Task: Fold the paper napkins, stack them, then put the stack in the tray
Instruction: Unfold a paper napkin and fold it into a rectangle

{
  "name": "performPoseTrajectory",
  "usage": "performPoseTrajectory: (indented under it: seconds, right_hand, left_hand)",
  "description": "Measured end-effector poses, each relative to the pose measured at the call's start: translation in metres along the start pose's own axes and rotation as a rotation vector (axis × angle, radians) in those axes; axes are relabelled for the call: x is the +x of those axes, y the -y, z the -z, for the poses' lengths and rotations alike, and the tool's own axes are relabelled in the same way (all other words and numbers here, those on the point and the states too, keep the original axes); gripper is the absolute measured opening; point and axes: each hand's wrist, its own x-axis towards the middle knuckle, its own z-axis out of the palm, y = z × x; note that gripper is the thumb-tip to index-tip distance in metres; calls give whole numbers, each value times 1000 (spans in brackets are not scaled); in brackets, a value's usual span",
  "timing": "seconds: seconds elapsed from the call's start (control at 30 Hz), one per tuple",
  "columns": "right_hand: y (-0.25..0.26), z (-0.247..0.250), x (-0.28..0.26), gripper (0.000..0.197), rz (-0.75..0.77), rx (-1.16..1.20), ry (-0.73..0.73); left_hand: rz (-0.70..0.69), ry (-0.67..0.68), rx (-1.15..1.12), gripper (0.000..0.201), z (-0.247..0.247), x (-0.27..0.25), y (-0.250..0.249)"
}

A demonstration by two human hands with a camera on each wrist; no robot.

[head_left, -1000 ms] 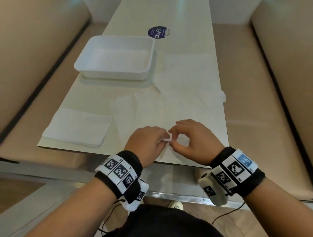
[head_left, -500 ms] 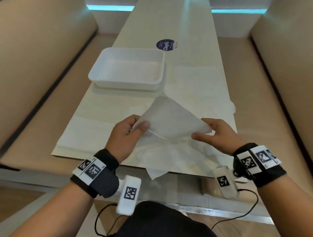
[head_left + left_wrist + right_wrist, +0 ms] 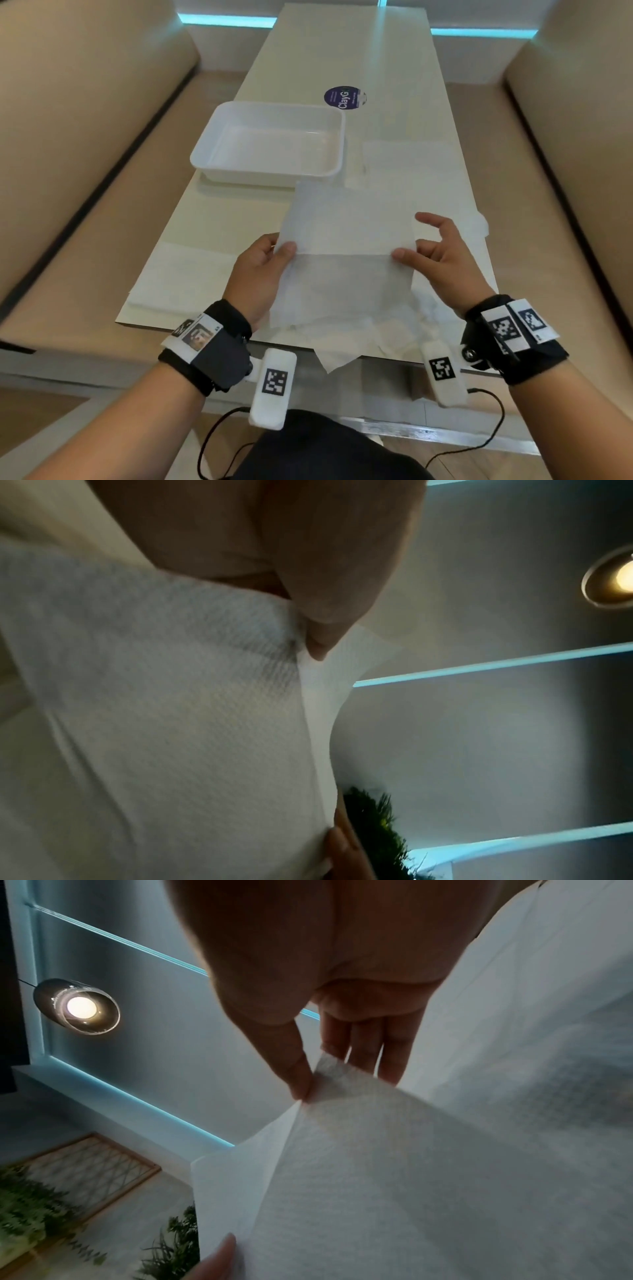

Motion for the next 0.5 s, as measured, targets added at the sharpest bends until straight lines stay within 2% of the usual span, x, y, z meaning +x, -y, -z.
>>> performPoseTrajectory:
  seconds: [0.1,0.17,0.23,0.4,0.47,0.5]
  right_hand:
    - [1,3,-3,48,46,29,-33]
    - [2,6,-5,34,75,25,-11]
    - [3,8,-7,19,99,-33,3]
    - [5,11,-14,16,50,-92,15]
    - [1,14,-16,42,23,-132,34]
    - [0,14,-16,47,16,-125,23]
  left_hand:
    - [-91,27,129,55,5,-2,6]
    - [-124,56,162,65,7,-3,8]
    - [-146,75,134,58,9,-4,9]
    - [-137,147,101,28,9,-4,7]
    - [-125,183,138,27,9,-3,7]
    - [-138,182,181,31,10,-1,7]
